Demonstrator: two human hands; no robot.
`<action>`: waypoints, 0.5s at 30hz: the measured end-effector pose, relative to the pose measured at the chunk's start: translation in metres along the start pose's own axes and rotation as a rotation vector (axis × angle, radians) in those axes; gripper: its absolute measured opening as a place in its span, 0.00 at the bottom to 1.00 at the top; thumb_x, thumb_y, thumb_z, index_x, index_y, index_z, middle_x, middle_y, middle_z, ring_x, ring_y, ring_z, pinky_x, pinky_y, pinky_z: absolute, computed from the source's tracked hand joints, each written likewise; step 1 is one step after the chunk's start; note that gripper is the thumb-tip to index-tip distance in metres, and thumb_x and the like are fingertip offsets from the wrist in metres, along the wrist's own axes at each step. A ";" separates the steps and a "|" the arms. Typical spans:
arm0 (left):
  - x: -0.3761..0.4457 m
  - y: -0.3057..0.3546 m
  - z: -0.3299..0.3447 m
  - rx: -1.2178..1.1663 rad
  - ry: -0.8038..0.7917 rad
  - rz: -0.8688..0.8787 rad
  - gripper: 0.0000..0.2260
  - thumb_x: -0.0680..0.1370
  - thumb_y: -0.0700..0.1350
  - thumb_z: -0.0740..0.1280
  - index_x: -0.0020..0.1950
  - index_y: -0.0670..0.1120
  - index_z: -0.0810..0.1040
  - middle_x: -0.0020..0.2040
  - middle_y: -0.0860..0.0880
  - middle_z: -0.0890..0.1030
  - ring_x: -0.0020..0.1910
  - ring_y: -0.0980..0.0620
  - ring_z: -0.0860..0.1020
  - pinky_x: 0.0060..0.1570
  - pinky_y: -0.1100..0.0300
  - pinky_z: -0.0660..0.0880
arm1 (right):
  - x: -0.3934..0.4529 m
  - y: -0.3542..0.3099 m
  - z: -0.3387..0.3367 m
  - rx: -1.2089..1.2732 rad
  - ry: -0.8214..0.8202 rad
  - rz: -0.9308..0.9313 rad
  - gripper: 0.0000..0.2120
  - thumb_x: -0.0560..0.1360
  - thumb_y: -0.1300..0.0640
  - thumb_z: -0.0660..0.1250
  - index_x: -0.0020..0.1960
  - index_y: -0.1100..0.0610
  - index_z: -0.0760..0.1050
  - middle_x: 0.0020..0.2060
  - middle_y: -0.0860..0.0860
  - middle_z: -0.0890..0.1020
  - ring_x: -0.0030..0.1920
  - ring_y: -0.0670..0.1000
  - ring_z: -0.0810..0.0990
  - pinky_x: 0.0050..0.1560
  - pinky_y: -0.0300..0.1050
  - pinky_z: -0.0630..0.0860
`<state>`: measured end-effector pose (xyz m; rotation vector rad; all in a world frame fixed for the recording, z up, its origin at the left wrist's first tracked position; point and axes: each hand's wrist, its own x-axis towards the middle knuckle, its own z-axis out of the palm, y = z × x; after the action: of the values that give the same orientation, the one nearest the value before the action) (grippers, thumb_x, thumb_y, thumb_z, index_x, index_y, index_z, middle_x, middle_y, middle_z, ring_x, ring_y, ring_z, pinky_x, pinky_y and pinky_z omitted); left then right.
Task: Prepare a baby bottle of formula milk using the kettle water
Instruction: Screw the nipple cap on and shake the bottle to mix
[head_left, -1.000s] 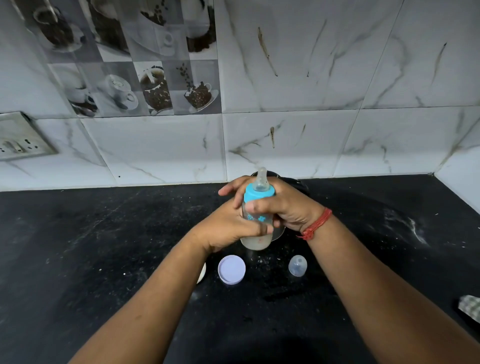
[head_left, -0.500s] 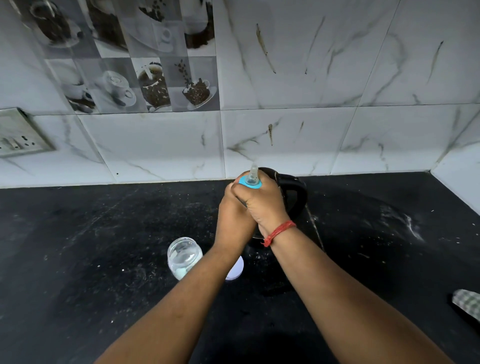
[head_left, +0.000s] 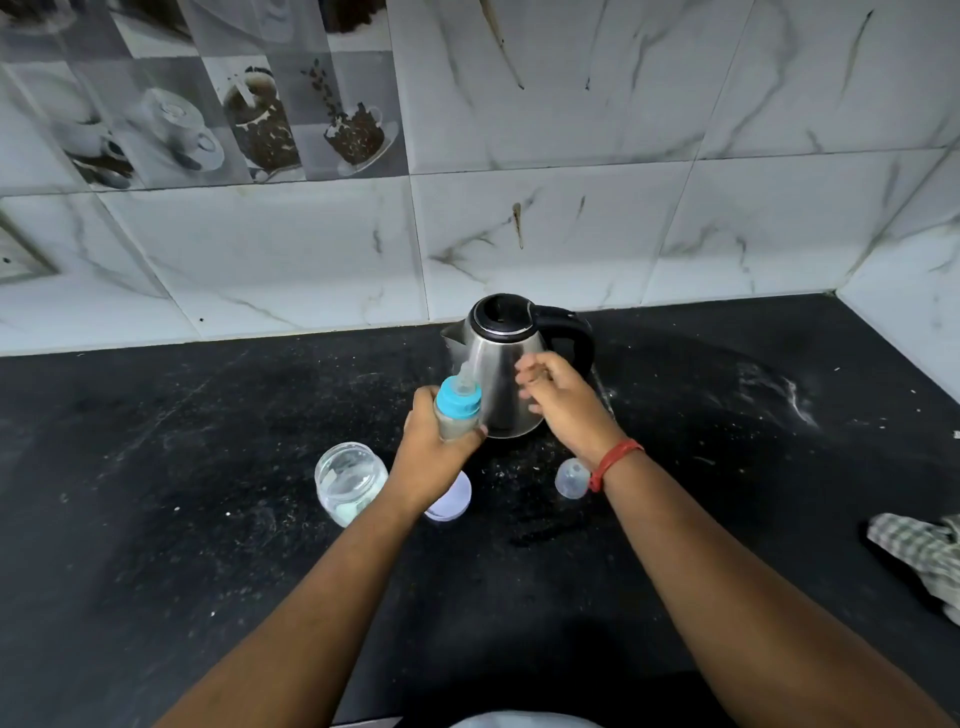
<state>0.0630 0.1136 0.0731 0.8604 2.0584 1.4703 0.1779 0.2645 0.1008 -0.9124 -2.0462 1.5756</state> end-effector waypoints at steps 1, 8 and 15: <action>-0.002 -0.006 0.001 0.013 -0.014 -0.023 0.20 0.76 0.42 0.76 0.60 0.49 0.68 0.55 0.49 0.77 0.55 0.50 0.78 0.53 0.57 0.75 | -0.001 0.009 -0.010 -0.058 0.020 0.011 0.19 0.74 0.35 0.64 0.56 0.47 0.77 0.52 0.45 0.82 0.56 0.48 0.82 0.63 0.52 0.78; -0.017 -0.032 0.011 0.075 -0.107 -0.070 0.19 0.75 0.43 0.77 0.59 0.52 0.71 0.54 0.51 0.78 0.51 0.56 0.77 0.47 0.65 0.71 | -0.010 0.080 -0.043 -0.693 -0.135 0.118 0.19 0.75 0.45 0.73 0.60 0.53 0.76 0.57 0.50 0.73 0.60 0.52 0.76 0.63 0.50 0.75; -0.019 -0.040 0.022 0.076 -0.145 -0.105 0.19 0.74 0.44 0.77 0.59 0.52 0.72 0.54 0.51 0.80 0.52 0.54 0.79 0.49 0.62 0.72 | -0.023 0.107 -0.038 -0.990 -0.206 0.083 0.20 0.76 0.55 0.69 0.68 0.52 0.72 0.63 0.53 0.72 0.62 0.58 0.74 0.56 0.52 0.75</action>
<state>0.0827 0.1049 0.0280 0.8485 2.0304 1.2448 0.2466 0.2908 0.0108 -1.1670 -3.0152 0.6123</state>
